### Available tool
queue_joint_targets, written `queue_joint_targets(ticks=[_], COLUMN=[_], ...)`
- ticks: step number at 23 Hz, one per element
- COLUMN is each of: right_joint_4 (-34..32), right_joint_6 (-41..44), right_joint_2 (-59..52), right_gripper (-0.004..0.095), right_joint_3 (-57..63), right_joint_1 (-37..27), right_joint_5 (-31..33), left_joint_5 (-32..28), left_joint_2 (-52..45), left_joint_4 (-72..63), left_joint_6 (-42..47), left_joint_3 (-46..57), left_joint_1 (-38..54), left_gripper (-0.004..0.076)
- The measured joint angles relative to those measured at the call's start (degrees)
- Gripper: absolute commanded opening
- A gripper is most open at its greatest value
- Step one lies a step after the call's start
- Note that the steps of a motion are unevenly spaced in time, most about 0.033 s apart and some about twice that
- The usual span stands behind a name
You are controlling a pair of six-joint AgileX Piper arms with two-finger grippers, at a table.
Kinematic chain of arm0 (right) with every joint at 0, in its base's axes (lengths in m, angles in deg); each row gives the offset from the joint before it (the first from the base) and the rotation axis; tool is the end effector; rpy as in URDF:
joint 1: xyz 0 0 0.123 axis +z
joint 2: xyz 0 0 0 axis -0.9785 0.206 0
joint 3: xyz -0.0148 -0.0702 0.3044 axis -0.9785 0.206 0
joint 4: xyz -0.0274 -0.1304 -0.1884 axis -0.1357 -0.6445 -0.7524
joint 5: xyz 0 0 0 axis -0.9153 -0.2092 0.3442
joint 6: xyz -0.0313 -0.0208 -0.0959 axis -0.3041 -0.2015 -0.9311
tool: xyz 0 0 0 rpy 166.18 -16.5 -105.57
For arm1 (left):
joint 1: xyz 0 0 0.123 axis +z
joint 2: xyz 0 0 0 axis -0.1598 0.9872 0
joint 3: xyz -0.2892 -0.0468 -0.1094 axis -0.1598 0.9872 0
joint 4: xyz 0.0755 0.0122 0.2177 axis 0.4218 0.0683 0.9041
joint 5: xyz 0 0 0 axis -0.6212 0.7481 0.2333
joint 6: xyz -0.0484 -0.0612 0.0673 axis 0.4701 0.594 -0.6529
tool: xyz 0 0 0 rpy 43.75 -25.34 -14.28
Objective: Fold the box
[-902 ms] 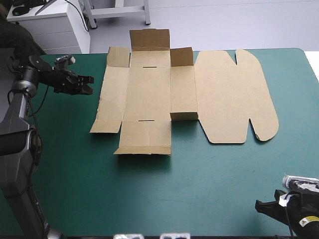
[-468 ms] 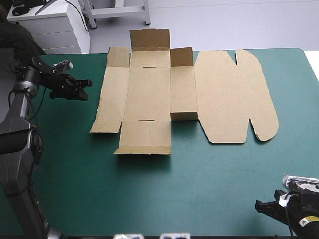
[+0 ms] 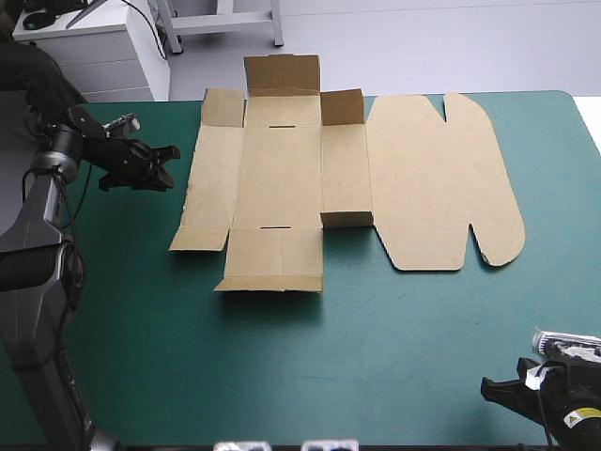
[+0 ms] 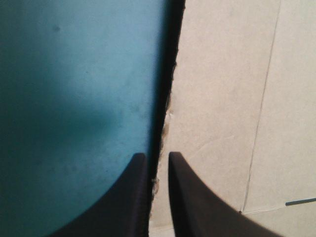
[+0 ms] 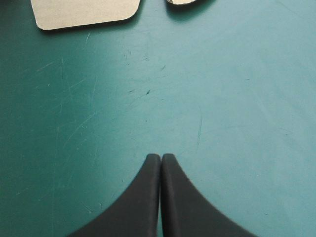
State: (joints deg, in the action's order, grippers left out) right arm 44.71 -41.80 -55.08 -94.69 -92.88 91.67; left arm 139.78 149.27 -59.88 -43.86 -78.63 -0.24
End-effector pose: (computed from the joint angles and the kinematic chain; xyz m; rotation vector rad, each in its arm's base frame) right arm -0.0016 0.0219 0.2651 0.1184 2.3023 0.0711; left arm 0.4534 0.0271 0.2770 -0.2147 2.7784 -0.6009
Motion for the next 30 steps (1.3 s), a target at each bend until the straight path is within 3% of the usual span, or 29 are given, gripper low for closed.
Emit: queue_joint_targets(ticks=[8,19,23,30], right_joint_4=[-0.45,-0.49,-0.56,-0.62], right_joint_6=[0.00,0.00,0.00,0.00], right_joint_2=[0.00,0.00,0.00,0.00], right_gripper=[-0.0014,-0.0014,-0.0014,-0.0014], right_joint_3=[0.00,0.00,0.00,0.00], right_joint_1=[0.00,0.00,0.00,0.00], right_joint_5=[0.00,0.05,0.05,0.05], left_joint_5=[0.05,-0.07,-0.92,-1.79], left_joint_2=[1.89,3.94,3.85,3.00], left_joint_4=[0.15,1.10,-1.19,-14.62], left_joint_6=[0.90,-6.10,-9.88,-17.87], left_joint_3=[-0.04,0.14,3.23,11.07], left_joint_1=[-0.65,-0.65,-0.54,-0.08], left_gripper=[0.0438,0.0437,0.0403,0.0403])
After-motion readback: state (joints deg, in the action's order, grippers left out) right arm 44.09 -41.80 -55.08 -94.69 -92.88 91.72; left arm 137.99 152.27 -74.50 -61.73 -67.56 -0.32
